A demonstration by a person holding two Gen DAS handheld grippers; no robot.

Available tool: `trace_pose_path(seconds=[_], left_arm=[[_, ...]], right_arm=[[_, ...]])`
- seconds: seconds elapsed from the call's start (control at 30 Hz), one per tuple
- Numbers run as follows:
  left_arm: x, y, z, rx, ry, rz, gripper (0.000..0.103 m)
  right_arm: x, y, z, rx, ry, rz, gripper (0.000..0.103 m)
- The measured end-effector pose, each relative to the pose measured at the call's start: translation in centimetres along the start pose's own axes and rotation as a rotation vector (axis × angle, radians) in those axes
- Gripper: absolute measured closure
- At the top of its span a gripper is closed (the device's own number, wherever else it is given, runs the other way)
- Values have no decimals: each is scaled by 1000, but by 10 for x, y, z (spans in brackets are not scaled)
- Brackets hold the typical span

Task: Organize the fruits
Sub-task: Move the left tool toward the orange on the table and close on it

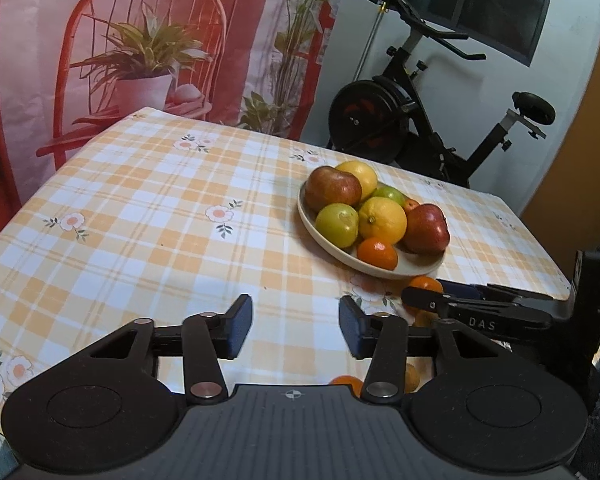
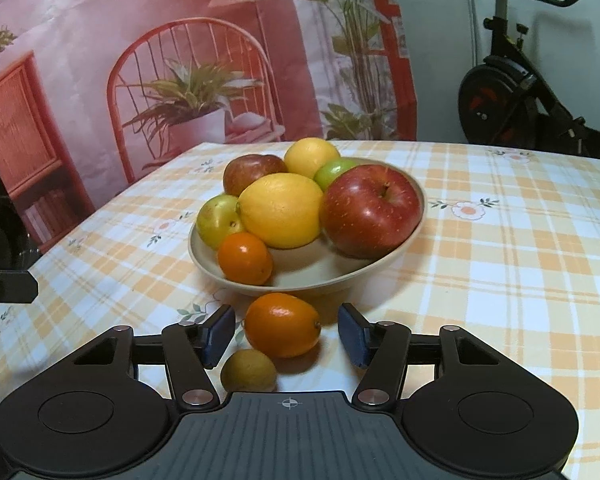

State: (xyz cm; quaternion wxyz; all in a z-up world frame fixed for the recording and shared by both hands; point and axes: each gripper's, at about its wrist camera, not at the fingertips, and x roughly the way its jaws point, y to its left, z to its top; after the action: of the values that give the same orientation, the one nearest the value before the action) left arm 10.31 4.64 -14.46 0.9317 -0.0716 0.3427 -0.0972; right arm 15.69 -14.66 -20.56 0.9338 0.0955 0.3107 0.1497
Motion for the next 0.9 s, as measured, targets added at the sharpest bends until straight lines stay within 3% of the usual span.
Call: trace_pose_path(seconds=[0.13,0.3,0.9], left_arm=[[2,-3,-3,11,15,-17,51],[4,-4,-7,21,34,-26,51],[13,-5,-20,31,125,-98,50]], right_arm=[[0,-3,0,9,4,15,52],[-2,-4,-1,8,4,33,64],[-8,-6,-3,18,-26,50,66]])
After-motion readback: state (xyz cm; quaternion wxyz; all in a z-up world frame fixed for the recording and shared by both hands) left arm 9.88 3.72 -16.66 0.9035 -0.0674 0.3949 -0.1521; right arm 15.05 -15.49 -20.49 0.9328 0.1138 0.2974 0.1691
